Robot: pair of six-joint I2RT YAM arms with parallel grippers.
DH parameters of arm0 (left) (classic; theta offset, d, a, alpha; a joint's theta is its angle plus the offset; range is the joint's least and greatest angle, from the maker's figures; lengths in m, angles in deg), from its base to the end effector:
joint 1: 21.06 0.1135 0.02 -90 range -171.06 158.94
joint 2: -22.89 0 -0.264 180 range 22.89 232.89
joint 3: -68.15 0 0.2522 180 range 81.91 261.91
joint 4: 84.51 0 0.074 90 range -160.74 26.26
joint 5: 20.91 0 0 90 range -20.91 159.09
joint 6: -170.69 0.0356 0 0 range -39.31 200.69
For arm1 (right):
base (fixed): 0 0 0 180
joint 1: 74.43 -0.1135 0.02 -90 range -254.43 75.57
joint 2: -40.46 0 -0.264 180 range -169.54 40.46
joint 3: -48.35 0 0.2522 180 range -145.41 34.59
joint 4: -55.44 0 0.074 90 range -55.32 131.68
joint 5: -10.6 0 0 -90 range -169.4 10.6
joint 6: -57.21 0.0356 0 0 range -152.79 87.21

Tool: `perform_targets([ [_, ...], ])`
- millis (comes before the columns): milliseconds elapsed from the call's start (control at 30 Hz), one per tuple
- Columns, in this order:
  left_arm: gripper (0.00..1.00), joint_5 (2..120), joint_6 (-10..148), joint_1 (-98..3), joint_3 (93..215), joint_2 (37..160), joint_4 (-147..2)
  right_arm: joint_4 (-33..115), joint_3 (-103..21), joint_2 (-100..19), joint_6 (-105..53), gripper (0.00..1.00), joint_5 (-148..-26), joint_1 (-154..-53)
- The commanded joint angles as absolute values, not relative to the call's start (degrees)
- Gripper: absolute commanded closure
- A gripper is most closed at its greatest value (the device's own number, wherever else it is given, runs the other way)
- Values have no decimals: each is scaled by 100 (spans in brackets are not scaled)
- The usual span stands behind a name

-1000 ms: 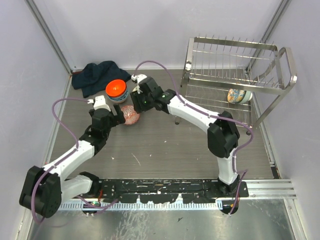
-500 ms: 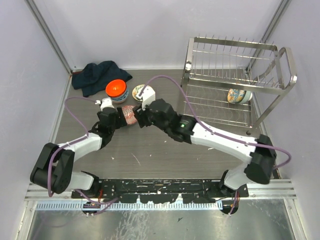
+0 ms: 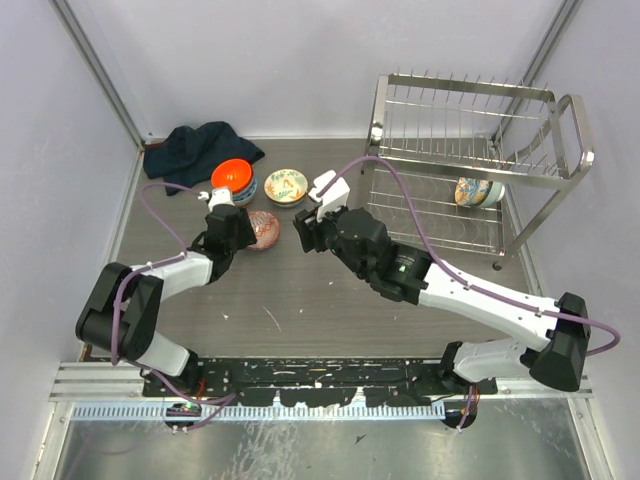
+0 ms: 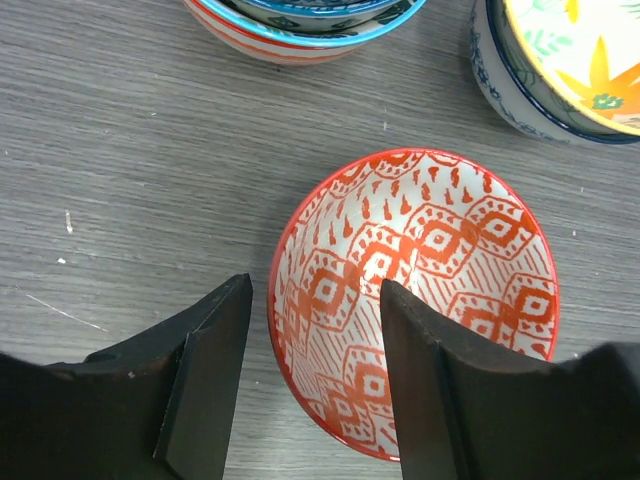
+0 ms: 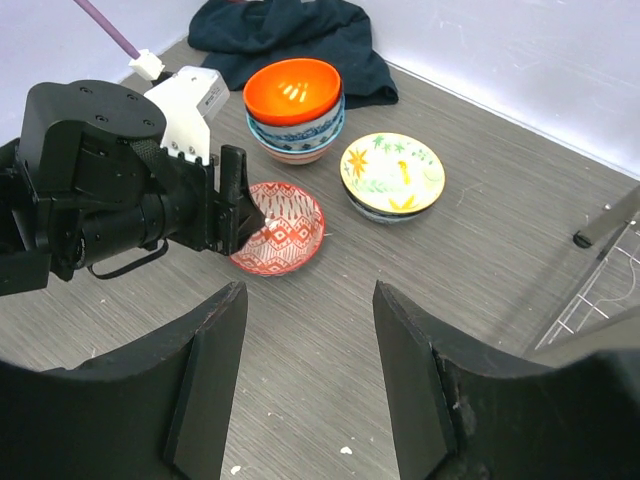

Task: Unload the bowls from the dish rack
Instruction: Pick up the bowl from the center of the board.

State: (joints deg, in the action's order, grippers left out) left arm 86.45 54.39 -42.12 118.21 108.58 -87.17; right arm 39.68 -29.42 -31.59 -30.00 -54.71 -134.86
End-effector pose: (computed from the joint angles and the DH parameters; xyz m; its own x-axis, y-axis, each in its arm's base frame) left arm 0.2798 -0.0964 0.1711 -0.5037 -0.2592 -0.8241 -0.1270 0.9658 -0.2261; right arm 0.1582 0.2486 0.3712 -0.1145 -0.1122 -0.9871 -0.5824 0.8125 -0.0248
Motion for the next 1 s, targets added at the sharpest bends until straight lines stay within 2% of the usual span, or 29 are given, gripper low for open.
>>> perform_targets([
  [0, 40, 8695, 5389, -4160, 12076, 11048, -8824, 4195, -2867, -2724, -3111, 41, -5202, -13517],
  [100, 41, 8736, 5404, -4131, 12173, 11164, -8750, 4194, -2770, -2579, -3116, 41, -5159, -13517],
  [233, 49, 8730, 5405, -4110, 12229, 11294, -8764, 4181, -2682, -2432, -3138, 41, -5080, -13519],
  [567, 78, 8743, 5397, -4097, 12231, 11336, -8745, 4185, -2614, -2323, -3158, 41, -5028, -13517],
  [733, 100, 8704, 5397, -4093, 12142, 11195, -8741, 4199, -2614, -2339, -3156, 41, -5028, -13518],
  [967, 100, 8441, 5299, -4093, 11982, 10579, -8527, 4227, -2598, -2360, -3190, 41, -4966, -13517],
])
